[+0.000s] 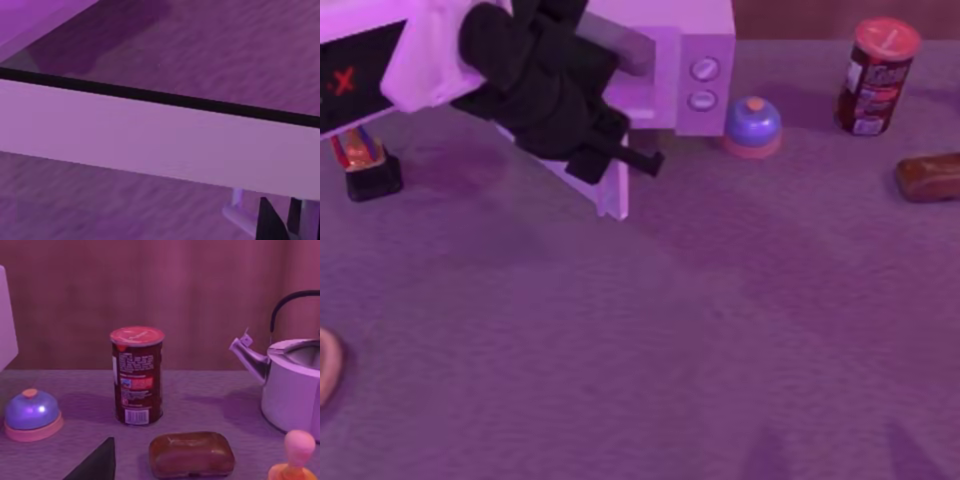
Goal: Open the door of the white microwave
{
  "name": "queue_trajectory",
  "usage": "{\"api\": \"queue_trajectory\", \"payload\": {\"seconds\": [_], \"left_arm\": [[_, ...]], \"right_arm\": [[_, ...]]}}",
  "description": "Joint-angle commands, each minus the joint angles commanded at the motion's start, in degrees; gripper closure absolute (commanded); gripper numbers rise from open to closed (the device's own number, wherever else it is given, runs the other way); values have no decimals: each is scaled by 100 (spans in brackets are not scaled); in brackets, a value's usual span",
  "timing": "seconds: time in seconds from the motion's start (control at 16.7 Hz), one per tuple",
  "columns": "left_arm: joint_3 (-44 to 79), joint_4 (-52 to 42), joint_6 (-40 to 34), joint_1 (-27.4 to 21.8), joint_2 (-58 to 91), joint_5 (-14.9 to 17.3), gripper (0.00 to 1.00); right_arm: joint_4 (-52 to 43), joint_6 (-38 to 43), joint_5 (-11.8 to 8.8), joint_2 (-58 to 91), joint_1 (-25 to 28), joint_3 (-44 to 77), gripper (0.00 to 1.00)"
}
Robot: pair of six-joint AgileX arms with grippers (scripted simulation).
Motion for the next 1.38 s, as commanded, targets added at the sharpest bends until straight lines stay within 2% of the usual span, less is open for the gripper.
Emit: {"api": "queue_trajectory", "payload": {"seconds": [0.24, 0.6, 1.38], "left_arm": [[-54, -8, 64, 5, -22, 79, 100], [-367, -11, 809, 290, -318, 464, 100], [-388, -18, 841, 303, -325, 482, 100]], "right_arm": [[0, 0, 0, 0, 0, 0, 0], [0, 0, 0, 0, 0, 0, 0], [0, 0, 0, 0, 0, 0, 0]]}}
